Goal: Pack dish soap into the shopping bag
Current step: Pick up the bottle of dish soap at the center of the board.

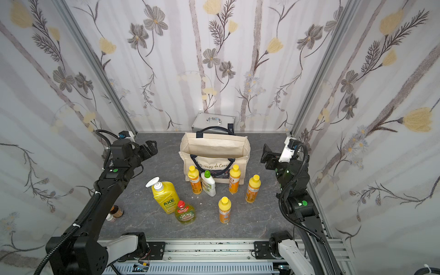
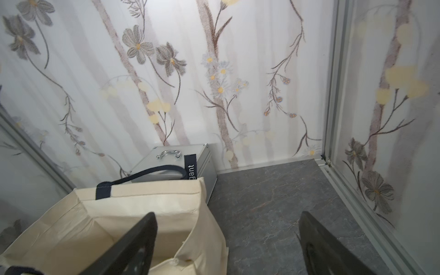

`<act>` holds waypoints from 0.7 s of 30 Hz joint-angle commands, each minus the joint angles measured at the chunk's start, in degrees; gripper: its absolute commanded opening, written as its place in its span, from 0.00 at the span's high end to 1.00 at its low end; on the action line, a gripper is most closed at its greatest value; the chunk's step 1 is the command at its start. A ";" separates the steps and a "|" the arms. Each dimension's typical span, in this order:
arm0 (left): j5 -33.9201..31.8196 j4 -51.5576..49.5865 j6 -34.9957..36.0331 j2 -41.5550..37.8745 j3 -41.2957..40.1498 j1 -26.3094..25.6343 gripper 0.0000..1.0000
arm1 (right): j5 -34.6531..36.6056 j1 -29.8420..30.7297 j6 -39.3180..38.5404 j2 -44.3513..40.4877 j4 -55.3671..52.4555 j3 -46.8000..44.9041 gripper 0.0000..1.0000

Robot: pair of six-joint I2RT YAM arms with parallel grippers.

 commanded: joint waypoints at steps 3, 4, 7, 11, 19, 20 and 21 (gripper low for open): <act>2.33 -3.03 -1.86 -2.20 -0.23 -0.36 0.00 | 1.08 3.52 5.18 -2.03 -15.77 1.53 0.10; 2.65 -2.91 -1.99 -2.40 -0.23 -0.52 0.00 | 0.70 3.86 5.65 -2.07 -16.47 1.54 0.10; 3.21 -3.45 -1.92 -2.02 0.31 -0.71 0.00 | -0.29 4.90 6.76 -1.80 -17.08 1.10 0.10; 3.82 -3.45 -2.05 -1.28 -0.04 -1.05 0.00 | -2.23 6.88 7.73 -2.23 -18.29 1.36 0.10; 4.36 -4.22 -1.01 -0.03 0.82 -1.16 0.00 | 2.51 14.49 10.41 -5.70 -19.58 -4.44 0.07; 4.41 -4.11 -1.06 -0.03 0.73 -1.17 0.00 | 2.98 14.97 11.22 -6.53 -19.00 -5.65 0.08; 4.20 -4.23 -1.00 -0.03 0.66 -1.16 0.00 | 3.39 15.31 11.93 -7.23 -18.54 -6.68 0.09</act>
